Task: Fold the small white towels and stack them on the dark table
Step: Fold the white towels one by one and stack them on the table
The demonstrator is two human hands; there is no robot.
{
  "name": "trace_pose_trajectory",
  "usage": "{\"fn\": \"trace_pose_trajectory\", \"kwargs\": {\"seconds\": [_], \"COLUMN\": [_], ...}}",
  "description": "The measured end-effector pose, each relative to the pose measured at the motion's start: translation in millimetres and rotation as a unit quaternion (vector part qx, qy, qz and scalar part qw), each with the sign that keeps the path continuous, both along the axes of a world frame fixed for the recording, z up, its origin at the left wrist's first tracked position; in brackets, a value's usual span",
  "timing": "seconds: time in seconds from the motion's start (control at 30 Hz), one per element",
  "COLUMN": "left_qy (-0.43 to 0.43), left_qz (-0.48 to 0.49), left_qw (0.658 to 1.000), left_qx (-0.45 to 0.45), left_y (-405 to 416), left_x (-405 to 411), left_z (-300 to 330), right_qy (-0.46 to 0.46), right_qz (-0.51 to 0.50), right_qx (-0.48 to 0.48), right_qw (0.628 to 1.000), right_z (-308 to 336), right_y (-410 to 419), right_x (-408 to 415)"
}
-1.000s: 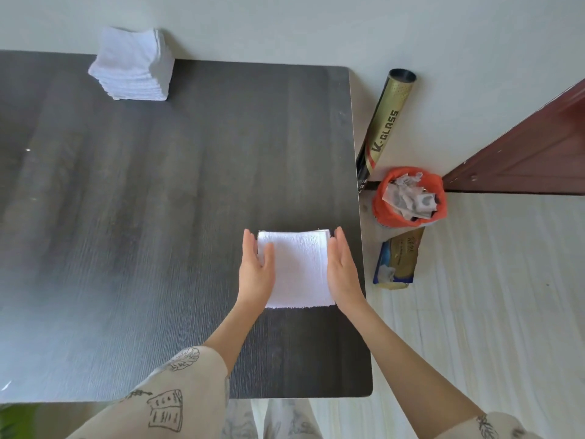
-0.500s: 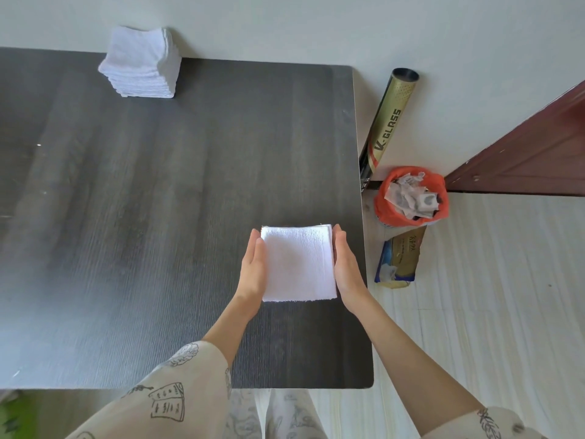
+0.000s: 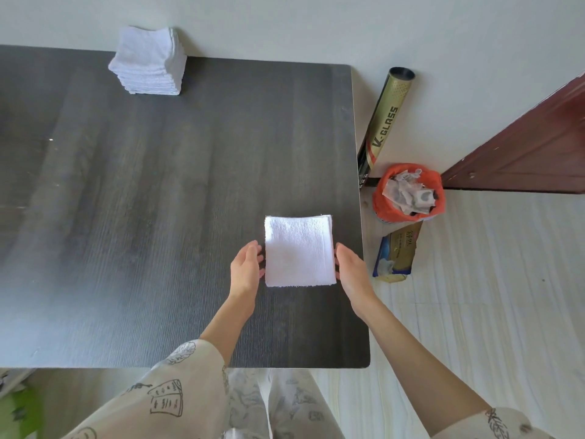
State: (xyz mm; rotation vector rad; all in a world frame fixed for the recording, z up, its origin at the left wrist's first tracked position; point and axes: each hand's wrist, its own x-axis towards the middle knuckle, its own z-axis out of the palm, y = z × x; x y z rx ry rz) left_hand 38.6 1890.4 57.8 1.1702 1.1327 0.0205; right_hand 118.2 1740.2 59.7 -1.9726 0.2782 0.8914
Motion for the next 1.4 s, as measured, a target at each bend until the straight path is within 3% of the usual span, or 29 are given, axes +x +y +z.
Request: {"fn": "trace_pose_trajectory", "kwargs": {"seconds": [0.17, 0.53, 1.1, 1.4], "left_qy": [0.007, 0.005, 0.028, 0.027], "left_qz": [-0.095, -0.015, -0.022, -0.099], "left_qw": [0.995, 1.000, 0.999, 0.995], "left_qx": [-0.010, -0.014, 0.009, 0.005], "left_y": [-7, 60, 209, 303], "left_x": [-13, -8, 81, 170], "left_z": [1, 0, -11, -6], "right_qy": [0.042, 0.091, 0.083, 0.062], "right_qz": [0.030, 0.103, 0.049, 0.006], "right_qx": [0.010, 0.049, 0.092, 0.100], "right_qw": [0.999, 0.989, 0.991, 0.993], "right_z": [9, 4, -4, 0], "right_y": [6, 84, 222, 313], "right_x": [-3, 24, 90, 166]}}
